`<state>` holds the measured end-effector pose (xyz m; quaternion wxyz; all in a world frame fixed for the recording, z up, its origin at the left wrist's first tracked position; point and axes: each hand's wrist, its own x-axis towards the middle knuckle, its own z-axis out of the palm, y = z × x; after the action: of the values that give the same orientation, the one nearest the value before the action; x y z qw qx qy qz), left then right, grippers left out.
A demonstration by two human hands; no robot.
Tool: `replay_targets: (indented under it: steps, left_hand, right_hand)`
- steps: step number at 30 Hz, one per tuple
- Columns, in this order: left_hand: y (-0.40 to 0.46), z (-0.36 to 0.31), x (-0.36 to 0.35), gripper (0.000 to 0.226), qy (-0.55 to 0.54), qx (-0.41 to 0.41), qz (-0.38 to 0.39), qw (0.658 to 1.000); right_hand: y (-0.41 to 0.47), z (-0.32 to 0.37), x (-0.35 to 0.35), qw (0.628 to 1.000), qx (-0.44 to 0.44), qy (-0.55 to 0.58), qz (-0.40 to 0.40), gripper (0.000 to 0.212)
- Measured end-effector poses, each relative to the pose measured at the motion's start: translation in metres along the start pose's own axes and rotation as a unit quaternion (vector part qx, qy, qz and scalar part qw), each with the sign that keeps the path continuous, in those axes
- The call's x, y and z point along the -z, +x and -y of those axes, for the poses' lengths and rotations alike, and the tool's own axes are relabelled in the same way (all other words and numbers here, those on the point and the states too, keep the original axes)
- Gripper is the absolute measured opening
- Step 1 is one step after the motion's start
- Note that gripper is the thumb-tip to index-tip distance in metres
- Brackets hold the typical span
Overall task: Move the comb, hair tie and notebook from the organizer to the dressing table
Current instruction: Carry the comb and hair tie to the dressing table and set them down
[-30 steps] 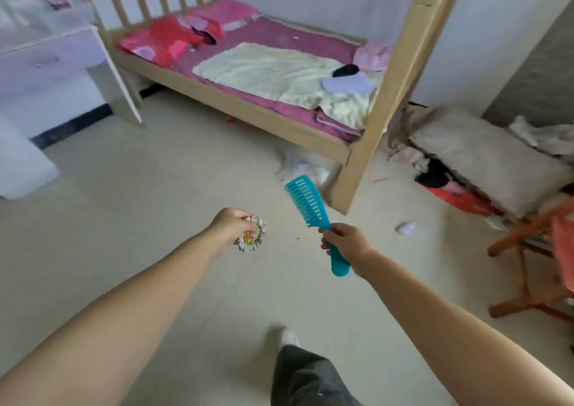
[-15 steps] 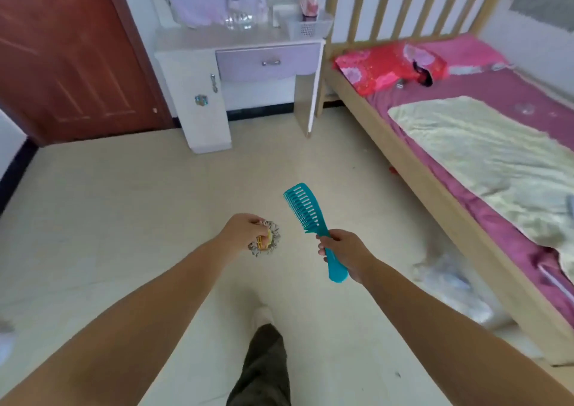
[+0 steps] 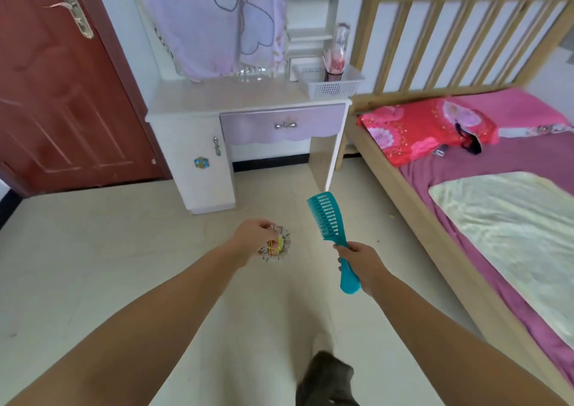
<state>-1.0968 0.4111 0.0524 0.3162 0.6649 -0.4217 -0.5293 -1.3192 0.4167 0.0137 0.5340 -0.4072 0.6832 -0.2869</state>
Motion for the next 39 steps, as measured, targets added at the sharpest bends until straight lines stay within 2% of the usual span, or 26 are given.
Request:
replay_targets:
  steps: [3, 7, 11, 16, 21, 25, 31, 34, 39]
  left_hand:
    - [0.088, -0.035, 0.002, 0.026, 0.014, 0.009, -0.023, 1.000]
    - [0.195, -0.083, 0.006, 0.019, 0.012, 0.005, -0.046, 0.999]
    - [0.283, -0.133, 0.026, 0.010, 0.010, -0.008, -0.074, 0.997]
    - [0.404, -0.162, 0.073, 0.013, 0.000, 0.012, -0.090, 0.996]
    - [0.540, -0.205, 0.126, 0.021, 0.027, 0.014, -0.072, 0.997]
    - [0.623, -0.252, 0.161, 0.009, 0.028, 0.019, -0.062, 0.997]
    - [0.730, -0.288, 0.179, 0.019, 0.002, 0.059, -0.057, 0.997]
    - [0.776, -0.289, 0.182, 0.014, -0.008, 0.081, -0.091, 0.993]
    - [0.826, -0.284, 0.186, 0.017, -0.075, 0.141, -0.093, 0.983]
  right_hand:
    - [0.088, 0.050, 0.001, 1.000, 0.016, 0.006, 0.012, 0.009]
    - [0.193, 0.121, 0.006, 0.999, 0.019, 0.029, 0.035, 0.004]
    - [0.292, 0.195, -0.003, 0.999, 0.029, 0.003, 0.044, 0.007]
    - [0.412, 0.260, -0.053, 0.996, 0.027, 0.038, 0.072, 0.014]
    - [0.528, 0.327, -0.111, 0.994, 0.002, 0.098, 0.050, 0.014]
    - [0.597, 0.381, -0.147, 0.990, -0.037, 0.134, 0.037, 0.014]
    - [0.688, 0.423, -0.188, 0.992, -0.066, 0.104, 0.018, 0.020]
    - [0.731, 0.435, -0.208, 0.991, -0.078, 0.105, 0.010, 0.020]
    - [0.773, 0.444, -0.223, 0.995, -0.087, 0.056, -0.002, 0.019]
